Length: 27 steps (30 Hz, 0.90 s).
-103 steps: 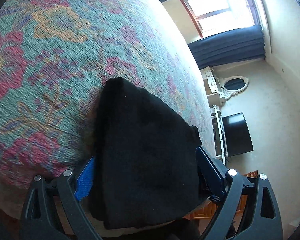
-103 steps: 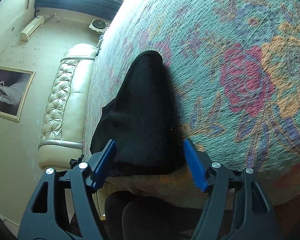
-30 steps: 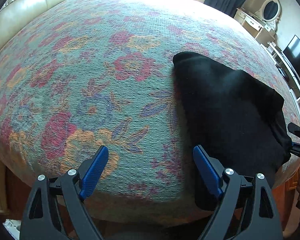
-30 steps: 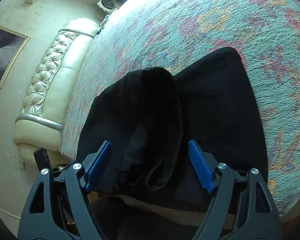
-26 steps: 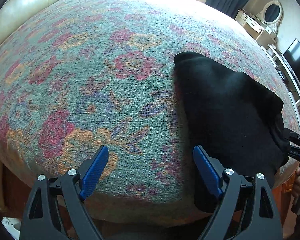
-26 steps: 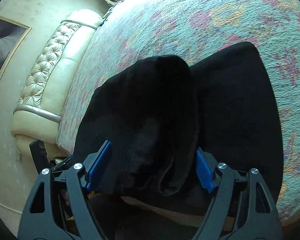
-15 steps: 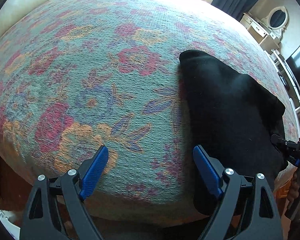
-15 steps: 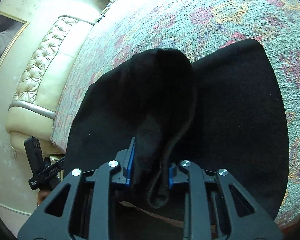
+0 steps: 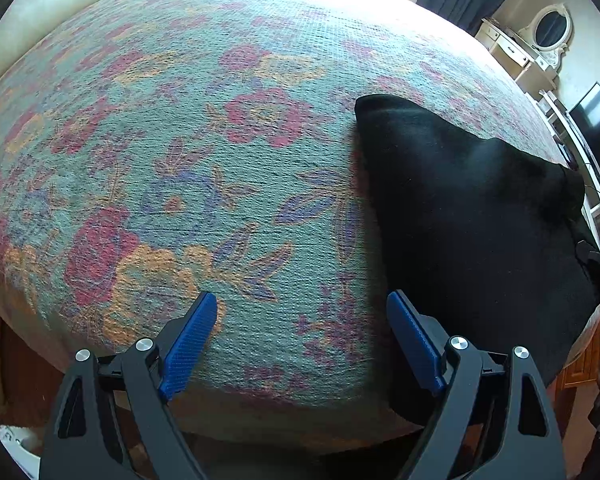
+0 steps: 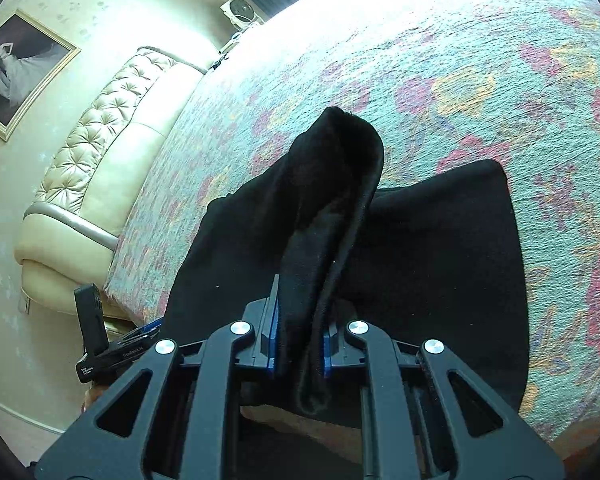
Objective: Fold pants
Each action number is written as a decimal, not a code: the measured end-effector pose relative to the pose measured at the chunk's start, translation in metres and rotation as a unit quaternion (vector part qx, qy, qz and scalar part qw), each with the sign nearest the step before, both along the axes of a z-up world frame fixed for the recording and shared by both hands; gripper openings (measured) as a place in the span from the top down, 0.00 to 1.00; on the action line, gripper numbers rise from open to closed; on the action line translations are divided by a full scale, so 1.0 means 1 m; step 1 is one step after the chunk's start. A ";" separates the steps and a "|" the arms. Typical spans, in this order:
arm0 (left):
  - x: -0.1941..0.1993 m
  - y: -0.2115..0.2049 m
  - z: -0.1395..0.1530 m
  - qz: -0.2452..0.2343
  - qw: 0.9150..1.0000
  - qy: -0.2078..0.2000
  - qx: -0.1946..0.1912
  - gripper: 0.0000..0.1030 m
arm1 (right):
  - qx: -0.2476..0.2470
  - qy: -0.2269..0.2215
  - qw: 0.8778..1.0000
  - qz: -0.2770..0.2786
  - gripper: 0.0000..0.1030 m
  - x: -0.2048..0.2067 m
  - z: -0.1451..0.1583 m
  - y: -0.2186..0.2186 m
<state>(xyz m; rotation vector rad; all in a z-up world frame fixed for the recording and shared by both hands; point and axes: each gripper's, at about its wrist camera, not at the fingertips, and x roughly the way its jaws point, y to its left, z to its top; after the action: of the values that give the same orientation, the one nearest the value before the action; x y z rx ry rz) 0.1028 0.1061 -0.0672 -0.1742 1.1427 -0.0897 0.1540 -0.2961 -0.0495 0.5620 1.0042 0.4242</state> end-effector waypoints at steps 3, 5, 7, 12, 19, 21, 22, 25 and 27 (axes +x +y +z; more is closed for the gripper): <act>-0.002 -0.006 -0.001 -0.011 1.000 0.000 0.007 0.17 | -0.004 -0.005 1.000 -0.008 0.86 -0.003 0.005 -0.012; -0.004 -0.009 -0.001 -0.017 1.000 -0.001 0.010 0.17 | -0.005 -0.006 1.000 -0.016 0.86 -0.004 0.010 -0.014; -0.006 -0.011 0.001 -0.021 1.000 -0.010 0.004 0.17 | -0.003 -0.007 1.000 -0.024 0.87 -0.005 0.012 -0.024; -0.006 -0.011 0.007 -0.028 0.999 -0.023 -0.004 0.17 | -0.002 -0.007 0.999 -0.038 0.87 -0.010 0.014 -0.037; -0.006 -0.013 0.008 -0.032 0.999 -0.026 -0.028 0.17 | -0.001 0.015 0.998 -0.060 0.92 -0.014 0.002 -0.059; -0.007 -0.015 0.007 -0.039 0.999 -0.026 -0.025 0.17 | 0.007 0.029 0.997 -0.066 0.93 -0.017 -0.008 -0.067; -0.007 -0.018 0.007 -0.041 0.999 -0.025 -0.025 0.17 | 0.015 0.036 0.997 -0.067 0.93 -0.018 -0.014 -0.070; -0.007 -0.021 0.004 -0.040 0.999 -0.022 -0.027 0.17 | 0.077 0.066 0.993 -0.068 0.89 -0.018 -0.029 -0.076; -0.007 -0.021 0.004 -0.039 0.999 -0.022 -0.027 0.17 | 0.106 0.091 0.987 -0.076 0.60 -0.019 -0.039 -0.080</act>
<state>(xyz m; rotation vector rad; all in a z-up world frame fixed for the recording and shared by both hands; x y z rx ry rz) 0.0962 0.0850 -0.0637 -0.1752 1.1045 -0.1935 0.1352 -0.3761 -0.0882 0.8760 1.0886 0.3506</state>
